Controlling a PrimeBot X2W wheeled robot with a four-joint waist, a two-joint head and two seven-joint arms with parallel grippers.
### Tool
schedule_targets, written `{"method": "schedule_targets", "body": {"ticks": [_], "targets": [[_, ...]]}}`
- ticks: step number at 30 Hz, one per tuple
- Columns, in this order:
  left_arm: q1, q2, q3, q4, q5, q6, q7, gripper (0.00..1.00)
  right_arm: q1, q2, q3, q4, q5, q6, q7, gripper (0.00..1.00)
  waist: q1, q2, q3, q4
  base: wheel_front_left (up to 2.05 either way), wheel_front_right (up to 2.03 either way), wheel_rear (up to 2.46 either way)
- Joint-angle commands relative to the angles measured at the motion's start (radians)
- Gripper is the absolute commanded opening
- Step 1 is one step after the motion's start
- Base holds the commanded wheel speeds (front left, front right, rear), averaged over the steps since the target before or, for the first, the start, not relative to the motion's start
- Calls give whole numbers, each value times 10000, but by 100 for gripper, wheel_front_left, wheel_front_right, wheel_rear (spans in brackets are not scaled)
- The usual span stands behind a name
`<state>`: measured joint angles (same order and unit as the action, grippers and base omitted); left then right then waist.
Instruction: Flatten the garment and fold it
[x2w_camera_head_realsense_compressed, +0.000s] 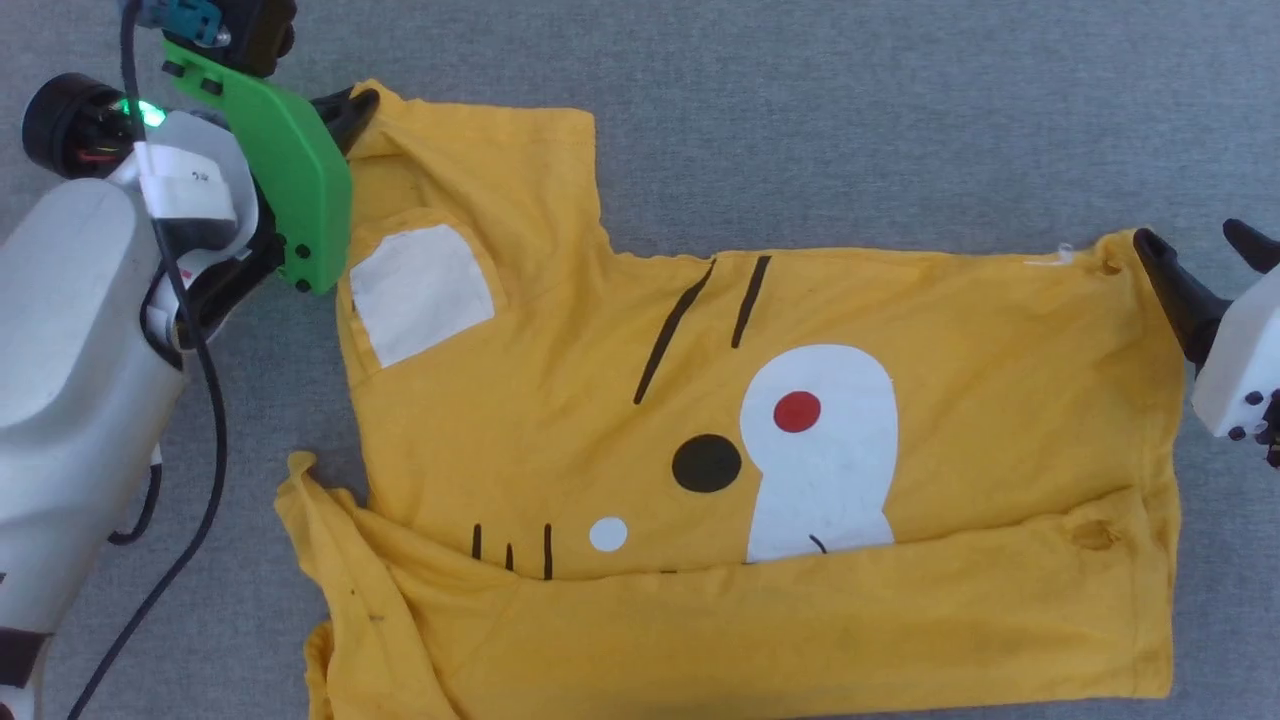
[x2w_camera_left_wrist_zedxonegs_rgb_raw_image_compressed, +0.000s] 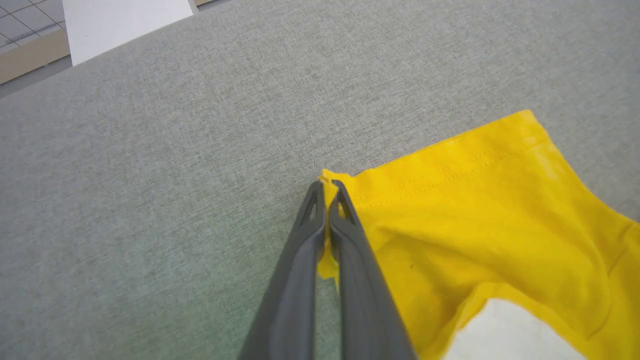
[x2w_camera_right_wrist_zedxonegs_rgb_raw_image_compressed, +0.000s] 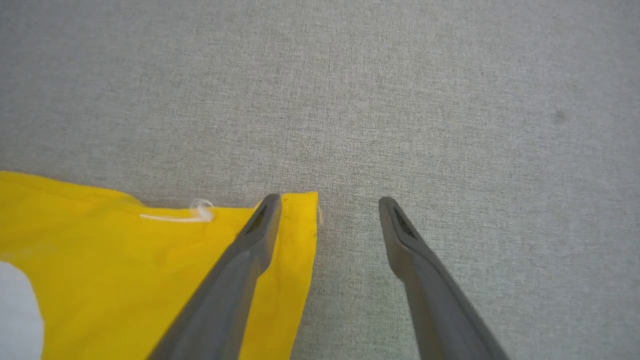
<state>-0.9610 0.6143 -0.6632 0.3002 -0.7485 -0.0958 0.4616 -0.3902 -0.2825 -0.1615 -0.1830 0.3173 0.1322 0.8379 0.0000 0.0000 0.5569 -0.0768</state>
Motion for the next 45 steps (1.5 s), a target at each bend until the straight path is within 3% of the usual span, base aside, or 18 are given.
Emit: {"method": "schedule_targets", "body": {"ticks": [1, 5, 6, 7, 9, 20, 28, 37, 45], "targets": [[-54, -79, -19, 6, -42, 26, -79, 0, -149, -12, 41, 108, 35, -15, 85, 100, 0, 0, 144, 132, 0, 0, 0], [-153, -159, -65, 103, -47, 1, -120, 0, -176, 262, -38, 512, -62, -15, 310, 100, 0, 0, 210, 219, 0, 0, 0], [-178, -180, -79, 135, -54, -9, -129, 0, -169, 334, -31, 635, -76, -15, 450, 44, 0, 0, 211, 242, 0, 0, 0], [-197, -193, -89, 162, -64, -18, -130, 0, -177, 383, -28, 700, -67, -15, 529, 0, 0, 0, 206, 259, 0, 0, 0], [-236, -217, -100, 226, -103, -37, -127, 0, -227, 437, -52, 786, -125, -15, 595, 0, 0, 0, 160, 288, 0, 0, 0], [-216, -258, 627, 430, -178, 156, -1955, 0, -841, -56, -62, 1199, -489, -15, -1471, 0, 0, 0, -714, 339, 0, 0, 0], [1051, -19, 908, -181, -159, 327, -3469, 0, -162, -147, 159, 1351, -202, -15, -2214, 0, 0, 0, -1685, 516, 0, 0, 0], [4363, 392, 1251, -2646, -639, 1276, -4885, 0, 1956, -53, 44, 627, 467, -15, -3045, 0, 0, 0, -2901, 916, 0, 0, 0], [7495, 1074, 1407, -4685, -1283, 2513, -4994, 0, 4111, 650, -623, 83, 977, -15, -3362, 0, 0, 0, -3398, 1130, 0, 0, 0]]}}
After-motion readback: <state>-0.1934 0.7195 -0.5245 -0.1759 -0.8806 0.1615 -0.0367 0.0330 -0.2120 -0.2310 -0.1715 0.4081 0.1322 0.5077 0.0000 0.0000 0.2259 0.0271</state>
